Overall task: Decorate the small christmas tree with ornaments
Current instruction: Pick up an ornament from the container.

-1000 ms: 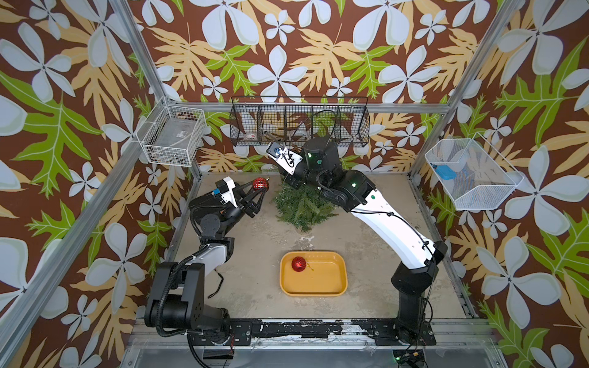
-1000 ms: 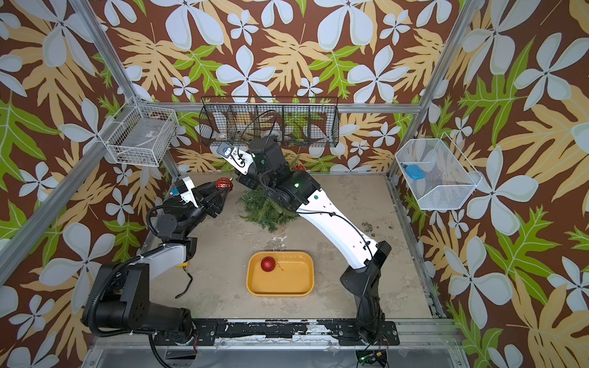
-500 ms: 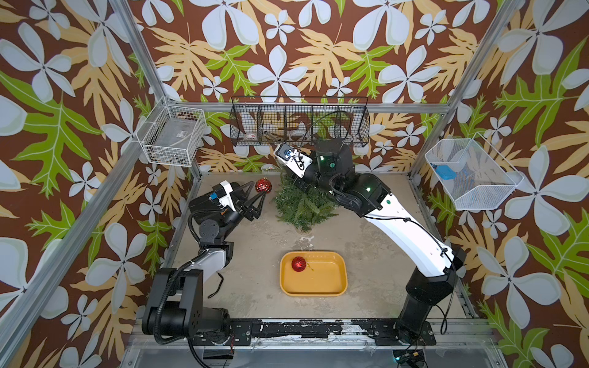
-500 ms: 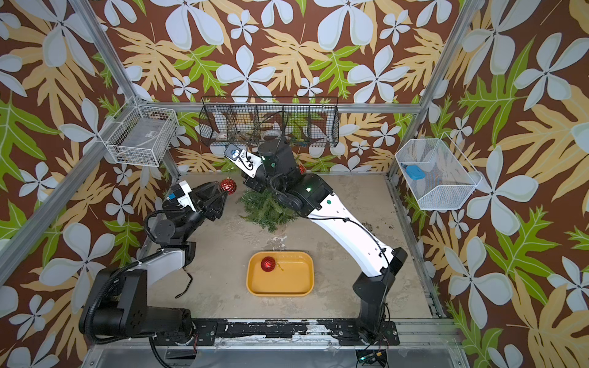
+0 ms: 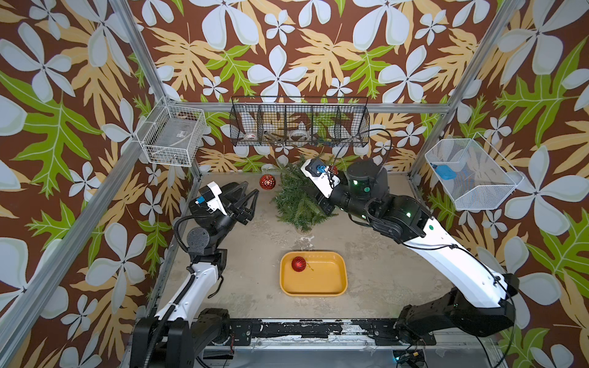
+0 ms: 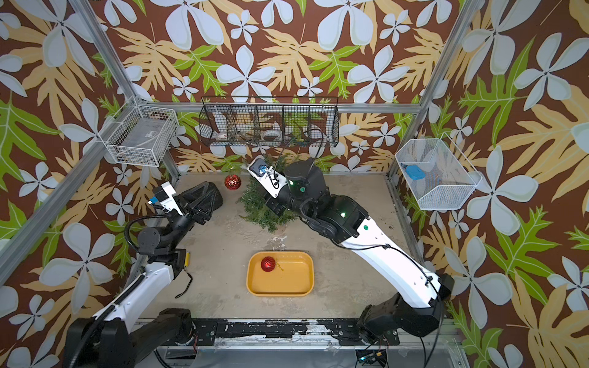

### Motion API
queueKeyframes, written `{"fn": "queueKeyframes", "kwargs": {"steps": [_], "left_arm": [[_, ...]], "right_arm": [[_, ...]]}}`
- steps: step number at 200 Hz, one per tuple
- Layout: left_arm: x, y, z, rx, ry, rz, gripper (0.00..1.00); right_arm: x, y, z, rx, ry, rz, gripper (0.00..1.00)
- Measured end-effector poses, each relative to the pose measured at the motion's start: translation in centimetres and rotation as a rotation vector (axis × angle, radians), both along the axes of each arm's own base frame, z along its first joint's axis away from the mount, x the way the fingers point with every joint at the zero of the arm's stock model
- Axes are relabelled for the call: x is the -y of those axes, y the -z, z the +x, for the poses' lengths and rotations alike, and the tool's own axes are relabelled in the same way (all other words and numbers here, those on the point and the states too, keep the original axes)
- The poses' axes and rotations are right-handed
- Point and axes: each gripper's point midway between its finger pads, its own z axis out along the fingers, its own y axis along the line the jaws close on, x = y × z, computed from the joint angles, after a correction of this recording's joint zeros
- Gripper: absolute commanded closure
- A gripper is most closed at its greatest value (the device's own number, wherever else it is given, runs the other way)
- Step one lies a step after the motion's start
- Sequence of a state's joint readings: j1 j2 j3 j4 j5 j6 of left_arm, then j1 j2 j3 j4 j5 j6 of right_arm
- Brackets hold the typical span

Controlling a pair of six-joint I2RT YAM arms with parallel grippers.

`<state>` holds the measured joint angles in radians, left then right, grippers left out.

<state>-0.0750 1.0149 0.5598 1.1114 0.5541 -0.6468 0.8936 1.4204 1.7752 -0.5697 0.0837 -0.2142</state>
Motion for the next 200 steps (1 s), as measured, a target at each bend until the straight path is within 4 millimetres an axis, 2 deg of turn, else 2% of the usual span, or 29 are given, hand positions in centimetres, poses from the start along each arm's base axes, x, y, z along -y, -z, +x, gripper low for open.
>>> {"fn": "queueKeyframes", "kwargs": {"steps": [22, 37, 64, 84, 111, 142, 177, 200], "left_arm": [[2.5, -1.0, -2.2, -0.036, 0.031, 0.069, 0.34], [2.9, -1.0, -3.5, -0.058, 0.021, 0.108, 0.35], [2.6, 1.1, -4.6, -0.162, 0.000, 0.159, 0.35], [2.5, 3.2, -5.2, -0.244, -0.004, 0.210, 0.35], [2.2, 6.1, -5.5, -0.340, -0.027, 0.294, 0.35], [1.3, 7.1, -5.4, -0.374, -0.097, 0.396, 0.35], [-0.5, 8.6, -5.4, -0.377, -0.217, 0.483, 0.34], [-1.6, 10.1, -5.8, -0.373, -0.279, 0.510, 0.34]], "right_arm": [[1.8, 1.7, -1.2, -0.088, 0.039, 0.047, 0.62], [2.7, 3.4, -2.0, -0.156, 0.065, 0.068, 0.62], [4.3, 7.7, -3.4, -0.301, 0.121, 0.095, 0.62], [4.8, 12.3, -4.6, -0.417, 0.174, 0.078, 0.60], [3.6, 18.6, -7.4, -0.577, 0.195, 0.015, 0.54], [2.7, 25.8, -9.3, -0.683, 0.298, -0.082, 0.42], [1.7, 31.3, -8.7, -0.706, 0.430, -0.148, 0.24], [-0.1, 33.2, -7.8, -0.684, 0.474, -0.192, 0.15]]}}
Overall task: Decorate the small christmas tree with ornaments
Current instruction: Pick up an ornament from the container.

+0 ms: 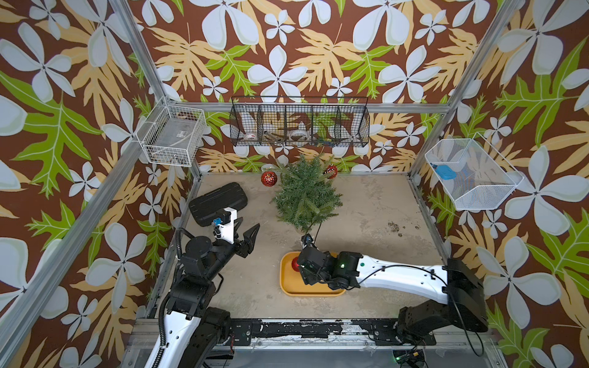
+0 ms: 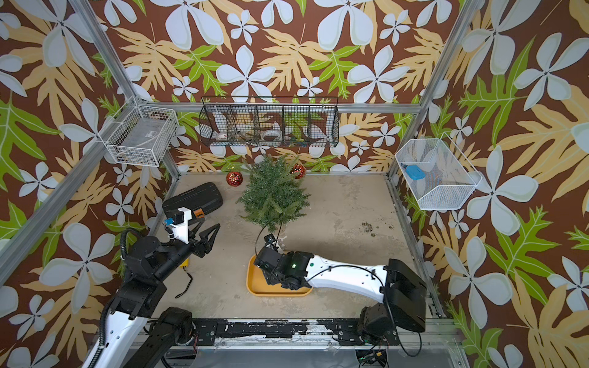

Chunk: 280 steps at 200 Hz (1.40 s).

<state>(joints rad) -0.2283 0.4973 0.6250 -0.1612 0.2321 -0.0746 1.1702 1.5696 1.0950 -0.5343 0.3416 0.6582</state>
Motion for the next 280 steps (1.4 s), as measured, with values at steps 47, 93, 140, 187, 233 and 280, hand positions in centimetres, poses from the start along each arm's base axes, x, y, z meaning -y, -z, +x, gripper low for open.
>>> {"fn": "queueKeyframes", "kwargs": {"steps": [47, 93, 140, 187, 233, 280], "left_arm": [[-0.9, 1.6, -0.5, 0.006, -0.046, 0.019, 0.34], [-1.0, 1.7, -0.5, 0.013, -0.046, 0.023, 0.34], [-0.8, 1.6, -0.6, 0.014, -0.039, 0.023, 0.34], [-0.6, 1.6, -0.6, 0.015, -0.032, 0.023, 0.34], [-0.5, 1.7, -0.7, 0.015, -0.027, 0.025, 0.34], [-0.2, 1.5, -0.8, 0.020, -0.003, 0.021, 0.33]], "right_arm": [[-3.1, 2.7, 1.1, 0.032, 0.016, -0.081, 0.15], [-4.3, 4.3, 2.5, 0.070, 0.037, -0.140, 0.17], [-3.8, 6.6, 3.2, 0.092, 0.049, -0.235, 0.22], [-3.3, 6.8, 3.5, 0.112, 0.058, -0.267, 0.36], [-3.1, 6.0, 3.5, 0.121, 0.059, -0.264, 0.48], [-2.7, 1.4, 2.9, 0.133, 0.042, -0.171, 0.48]]}}
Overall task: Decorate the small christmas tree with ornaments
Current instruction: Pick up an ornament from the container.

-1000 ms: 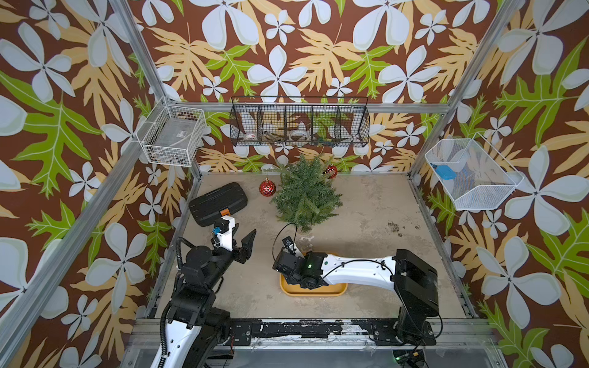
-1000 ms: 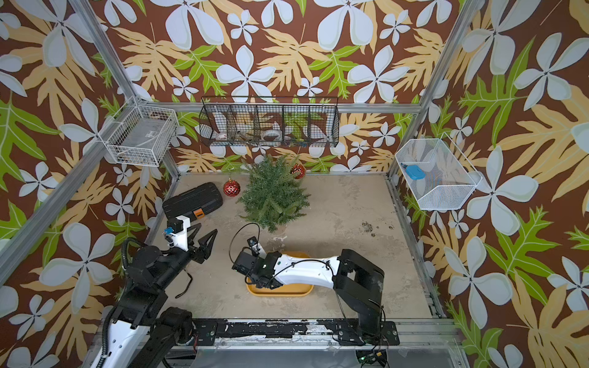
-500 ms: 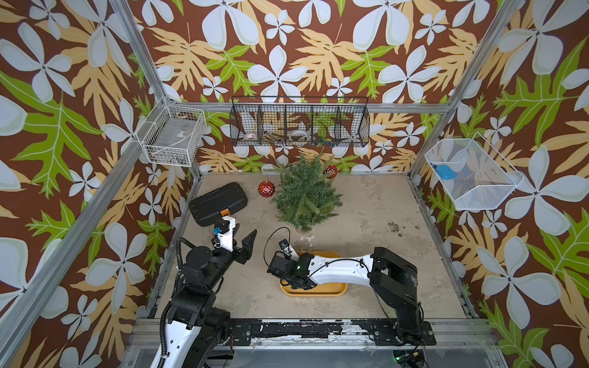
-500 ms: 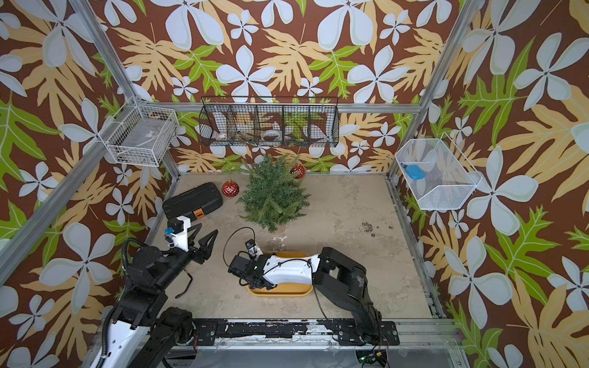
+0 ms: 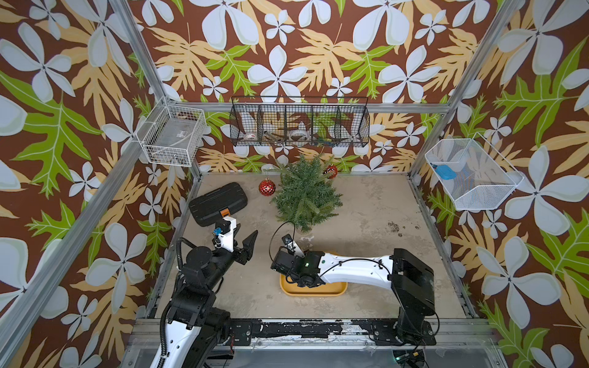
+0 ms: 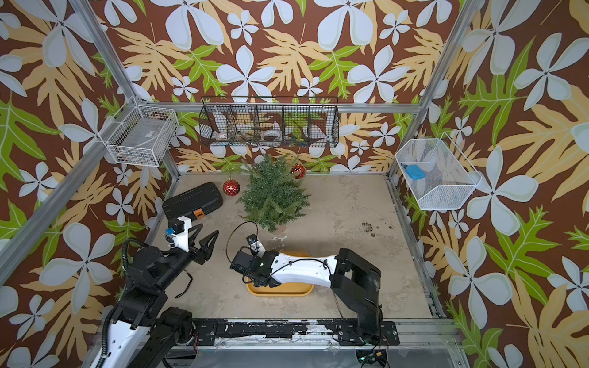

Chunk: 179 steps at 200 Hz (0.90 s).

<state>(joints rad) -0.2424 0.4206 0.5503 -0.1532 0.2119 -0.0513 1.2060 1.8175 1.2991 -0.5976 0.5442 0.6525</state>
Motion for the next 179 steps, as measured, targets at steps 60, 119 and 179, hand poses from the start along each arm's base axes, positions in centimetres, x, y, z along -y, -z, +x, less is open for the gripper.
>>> {"fn": "queueKeyframes", "kwargs": {"steps": [60, 119, 179], "left_arm": [[2.2, -1.2, -0.9, 0.044, 0.140, -0.022, 0.34], [5.1, -5.2, -2.8, 0.161, 0.359, -0.128, 0.36], [5.9, -8.7, -3.9, 0.269, 0.444, -0.209, 0.39]], "right_arm": [[2.0, -9.9, -2.8, 0.002, -0.124, 0.268, 0.48], [6.4, -21.9, -3.2, 0.086, -0.227, 0.632, 0.49], [9.9, -29.8, 0.0, 0.192, -0.263, 0.805, 0.49]]}}
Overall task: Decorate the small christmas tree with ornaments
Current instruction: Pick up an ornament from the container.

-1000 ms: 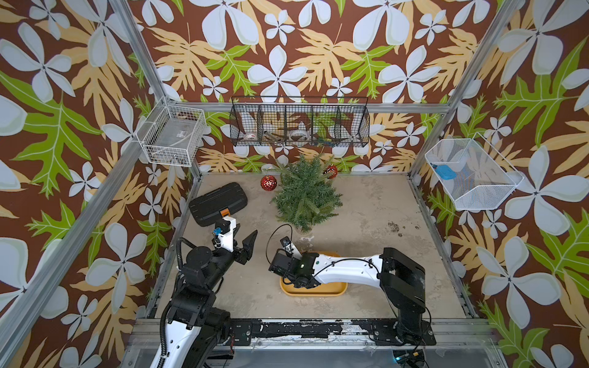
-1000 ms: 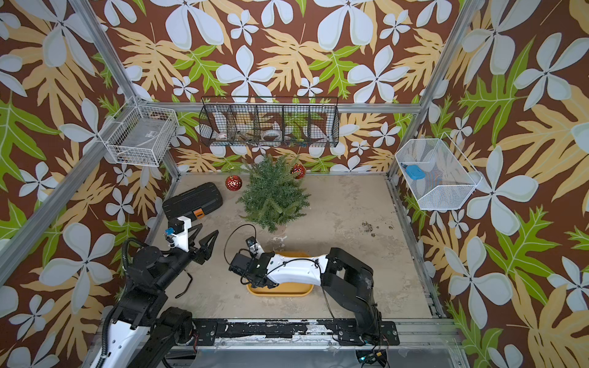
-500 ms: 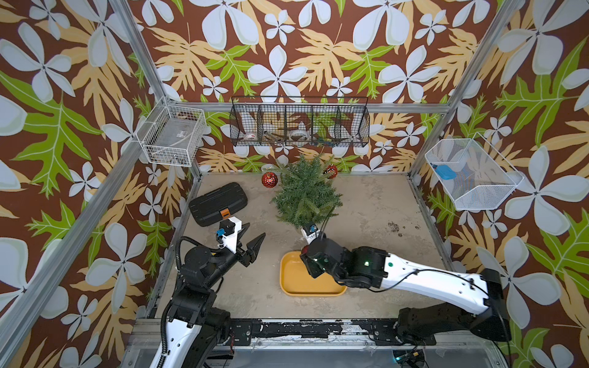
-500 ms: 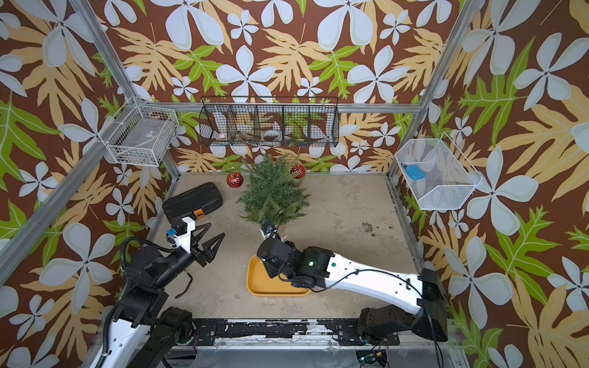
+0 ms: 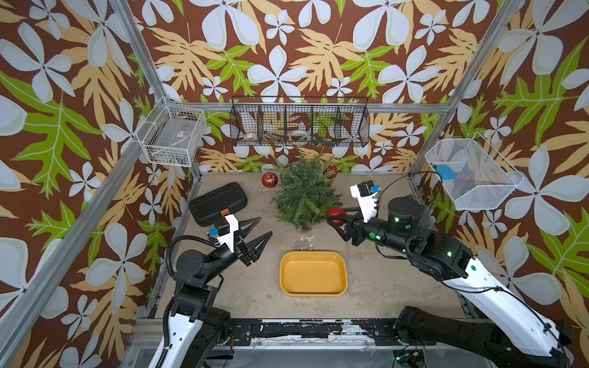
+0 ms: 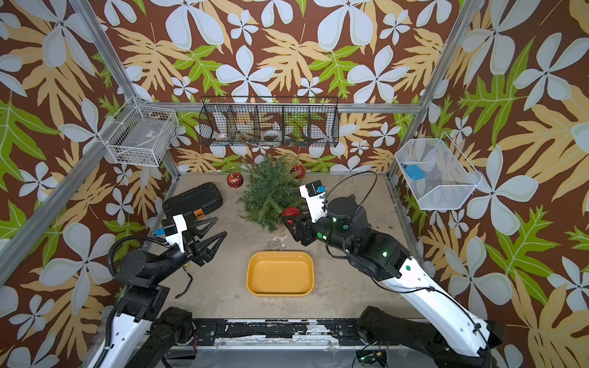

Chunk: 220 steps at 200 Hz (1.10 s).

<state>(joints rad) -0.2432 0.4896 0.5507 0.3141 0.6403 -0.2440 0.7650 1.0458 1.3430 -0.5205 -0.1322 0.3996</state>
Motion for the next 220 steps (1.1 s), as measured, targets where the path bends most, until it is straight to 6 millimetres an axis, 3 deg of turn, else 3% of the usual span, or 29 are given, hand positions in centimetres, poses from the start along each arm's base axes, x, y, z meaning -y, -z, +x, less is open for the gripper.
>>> {"fn": "queueKeyframes", "kwargs": {"steps": [25, 60, 94, 123, 153, 220], "left_arm": [[0.3, -1.1, 0.0, 0.020, 0.022, -0.025, 0.39], [1.5, -3.3, 0.0, 0.068, 0.076, -0.033, 0.42], [5.3, -4.6, -0.7, 0.118, 0.201, -0.002, 0.41], [8.2, -4.5, -0.6, 0.142, 0.260, 0.031, 0.38], [10.1, -4.4, 0.0, 0.150, 0.289, 0.042, 0.38], [12.4, -6.3, -0.1, 0.199, 0.340, 0.014, 0.41]], "right_arm": [[0.5, -1.7, 1.4, 0.001, -0.041, 0.048, 0.50], [-0.2, -5.0, 1.2, 0.029, -0.153, 0.118, 0.50], [-1.4, -7.2, -0.2, 0.048, -0.272, 0.168, 0.50], [-1.8, -8.8, -1.2, 0.069, -0.331, 0.199, 0.50], [-2.0, -9.7, -2.2, 0.070, -0.378, 0.228, 0.50], [-2.1, -10.3, -4.0, 0.042, -0.457, 0.274, 0.51]]}}
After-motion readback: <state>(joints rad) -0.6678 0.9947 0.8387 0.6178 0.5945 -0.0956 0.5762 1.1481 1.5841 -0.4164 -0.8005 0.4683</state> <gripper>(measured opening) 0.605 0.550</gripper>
